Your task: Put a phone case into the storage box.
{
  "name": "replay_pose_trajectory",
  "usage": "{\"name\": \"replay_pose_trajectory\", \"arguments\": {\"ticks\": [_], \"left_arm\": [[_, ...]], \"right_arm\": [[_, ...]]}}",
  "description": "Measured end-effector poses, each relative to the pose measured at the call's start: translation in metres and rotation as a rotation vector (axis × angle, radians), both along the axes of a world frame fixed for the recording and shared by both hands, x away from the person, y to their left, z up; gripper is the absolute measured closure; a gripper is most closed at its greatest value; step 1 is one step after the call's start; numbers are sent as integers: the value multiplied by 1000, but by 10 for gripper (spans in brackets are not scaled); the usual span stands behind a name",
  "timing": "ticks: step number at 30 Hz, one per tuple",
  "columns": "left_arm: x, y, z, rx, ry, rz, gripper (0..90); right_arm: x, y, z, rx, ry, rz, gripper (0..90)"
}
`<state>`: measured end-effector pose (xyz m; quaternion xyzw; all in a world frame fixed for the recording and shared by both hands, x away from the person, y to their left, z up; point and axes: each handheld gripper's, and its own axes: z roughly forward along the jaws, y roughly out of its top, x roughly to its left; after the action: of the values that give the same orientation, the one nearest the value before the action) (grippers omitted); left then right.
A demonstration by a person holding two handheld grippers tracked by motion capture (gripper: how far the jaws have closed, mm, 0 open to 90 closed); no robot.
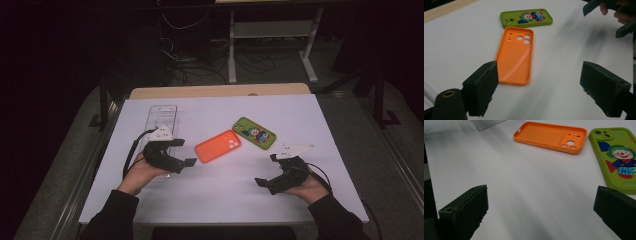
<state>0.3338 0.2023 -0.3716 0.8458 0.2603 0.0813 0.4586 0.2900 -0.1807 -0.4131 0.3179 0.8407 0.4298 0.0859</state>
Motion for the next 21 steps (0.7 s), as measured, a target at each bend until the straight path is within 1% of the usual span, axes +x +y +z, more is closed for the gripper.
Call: {"name": "replay_pose_trajectory", "arguments": {"ticks": [2, 3, 5, 6, 7, 8, 10, 11, 12, 13, 14, 15, 16, 17, 18, 19, 20, 21], "left_arm": [[2, -3, 1, -4, 4, 1, 196], [4, -7, 2, 1, 5, 1, 196], [8, -13, 3, 7, 2, 0, 247], [10, -16, 4, 12, 3, 0, 291], [12, -19, 5, 12, 6, -3, 311], [14, -22, 5, 14, 8, -6, 311], [19, -29, 5, 22, 21, -6, 347], [22, -32, 5, 28, 21, -5, 399], [23, -34, 6, 34, 22, 0, 399], [26, -39, 6, 40, 20, 4, 421], [28, -42, 7, 51, 11, -2, 451], [29, -46, 7, 57, 20, 2, 483], [32, -49, 7, 64, 16, 1, 521], [35, -54, 6, 50, 34, 7, 546], [35, -54, 6, 50, 34, 7, 576], [38, -57, 6, 57, 32, 17, 576], [40, -60, 6, 71, 31, 24, 610], [42, -62, 6, 79, 32, 26, 672]], "right_arm": [[0, 0, 0, -2, 2, 0, 0], [0, 0, 0, -4, 3, 1, 0], [0, 0, 0, -5, 1, -1, 0], [0, 0, 0, -4, 5, -4, 0], [1, -1, 0, -5, 2, -2, 0], [1, -1, 0, -5, 2, -2, 0], [1, -1, 0, -4, 4, -4, 0], [1, -1, -1, -4, 3, -3, 0], [1, -1, -1, -4, 3, -3, 0], [1, -1, -1, -5, 2, -4, 0], [1, -1, -1, -6, 1, -2, 0], [1, -1, 0, -5, 2, -2, 0], [1, -1, 0, -4, 1, -2, 0], [1, -1, 0, -4, 0, -2, 0], [1, -1, 0, -4, 0, -2, 0], [1, -1, 0, -5, 0, -1, 0], [1, -1, 0, -6, 0, -1, 0], [1, -1, 0, -4, -1, 2, 0]]}}
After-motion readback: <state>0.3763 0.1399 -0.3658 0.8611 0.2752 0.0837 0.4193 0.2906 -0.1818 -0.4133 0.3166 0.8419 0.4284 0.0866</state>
